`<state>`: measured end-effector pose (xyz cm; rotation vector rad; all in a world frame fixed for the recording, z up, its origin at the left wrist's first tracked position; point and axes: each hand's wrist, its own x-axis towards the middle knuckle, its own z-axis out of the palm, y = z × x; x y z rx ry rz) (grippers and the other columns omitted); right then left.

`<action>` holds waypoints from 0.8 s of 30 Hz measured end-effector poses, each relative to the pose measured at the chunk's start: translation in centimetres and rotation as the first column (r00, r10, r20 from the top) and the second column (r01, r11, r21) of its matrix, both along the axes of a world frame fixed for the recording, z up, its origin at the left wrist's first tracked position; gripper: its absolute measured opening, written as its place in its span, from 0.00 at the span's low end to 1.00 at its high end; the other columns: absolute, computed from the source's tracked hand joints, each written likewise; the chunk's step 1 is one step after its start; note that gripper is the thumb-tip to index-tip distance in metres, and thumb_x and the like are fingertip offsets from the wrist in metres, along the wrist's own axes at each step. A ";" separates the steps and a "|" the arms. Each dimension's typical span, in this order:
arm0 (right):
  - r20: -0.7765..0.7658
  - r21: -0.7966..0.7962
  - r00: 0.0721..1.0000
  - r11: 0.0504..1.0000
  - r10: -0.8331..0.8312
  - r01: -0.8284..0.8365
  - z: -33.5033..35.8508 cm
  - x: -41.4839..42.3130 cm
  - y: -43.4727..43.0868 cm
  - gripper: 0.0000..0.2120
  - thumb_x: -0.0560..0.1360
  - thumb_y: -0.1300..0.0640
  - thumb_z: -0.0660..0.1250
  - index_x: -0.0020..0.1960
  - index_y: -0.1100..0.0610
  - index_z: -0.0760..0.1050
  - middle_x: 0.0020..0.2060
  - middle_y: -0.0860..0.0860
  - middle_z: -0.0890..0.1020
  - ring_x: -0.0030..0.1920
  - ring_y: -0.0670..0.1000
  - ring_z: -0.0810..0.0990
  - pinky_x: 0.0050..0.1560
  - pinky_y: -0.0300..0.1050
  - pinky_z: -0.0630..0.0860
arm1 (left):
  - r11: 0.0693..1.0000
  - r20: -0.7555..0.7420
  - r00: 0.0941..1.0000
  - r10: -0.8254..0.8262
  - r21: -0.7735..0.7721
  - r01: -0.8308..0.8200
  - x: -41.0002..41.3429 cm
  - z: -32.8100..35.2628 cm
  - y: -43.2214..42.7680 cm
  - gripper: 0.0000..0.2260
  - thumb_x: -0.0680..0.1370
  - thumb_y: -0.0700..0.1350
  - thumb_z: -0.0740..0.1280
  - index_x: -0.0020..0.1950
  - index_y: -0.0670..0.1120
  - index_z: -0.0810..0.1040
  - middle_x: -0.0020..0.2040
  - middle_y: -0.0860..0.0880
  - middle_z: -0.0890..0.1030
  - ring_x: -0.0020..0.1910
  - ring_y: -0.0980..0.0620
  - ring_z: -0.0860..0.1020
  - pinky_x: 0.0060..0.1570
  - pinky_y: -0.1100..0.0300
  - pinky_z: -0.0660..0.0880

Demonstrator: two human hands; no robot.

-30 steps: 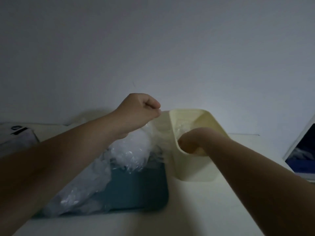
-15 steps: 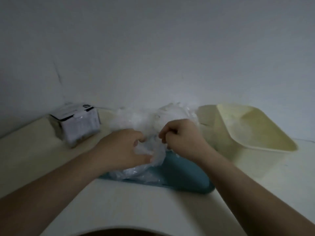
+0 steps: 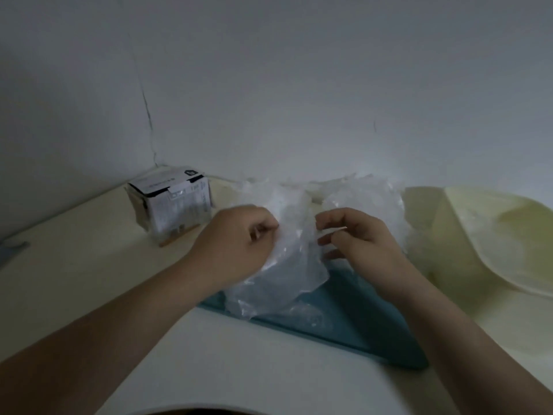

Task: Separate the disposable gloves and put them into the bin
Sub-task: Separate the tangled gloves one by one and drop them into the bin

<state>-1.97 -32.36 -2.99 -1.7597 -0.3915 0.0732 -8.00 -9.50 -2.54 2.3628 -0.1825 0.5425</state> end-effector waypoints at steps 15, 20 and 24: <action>-0.031 0.251 1.000 0.968 0.003 0.005 3.9 -1.5 -1.2 0.27 0.71 0.54 0.79 0.67 0.48 0.76 0.51 0.51 0.87 0.50 0.51 0.88 0.45 0.47 0.84 | 0.949 0.060 0.984 -0.168 -0.262 0.178 3.2 6.8 -5.6 0.06 0.78 0.44 0.76 0.45 0.48 0.81 0.40 0.52 0.83 0.39 0.55 0.82 0.42 0.63 0.79; 0.079 -0.011 0.993 0.996 -0.083 0.084 2.1 0.1 -1.8 0.12 0.80 0.64 0.70 0.57 0.49 0.83 0.41 0.47 0.87 0.39 0.47 0.85 0.36 0.41 0.80 | 0.932 -0.076 0.987 -0.138 -0.348 0.104 3.3 4.6 -4.8 0.05 0.81 0.39 0.72 0.51 0.49 0.79 0.41 0.50 0.86 0.37 0.51 0.84 0.42 0.55 0.81; 0.282 -0.351 0.957 0.920 -0.073 0.174 1.5 1.1 -2.5 0.08 0.75 0.64 0.66 0.42 0.53 0.80 0.32 0.41 0.81 0.32 0.42 0.76 0.33 0.35 0.72 | 0.896 -0.066 0.998 -0.013 -0.444 -0.018 3.5 5.0 -3.2 0.08 0.82 0.37 0.67 0.56 0.49 0.79 0.42 0.48 0.86 0.33 0.53 0.82 0.34 0.60 0.79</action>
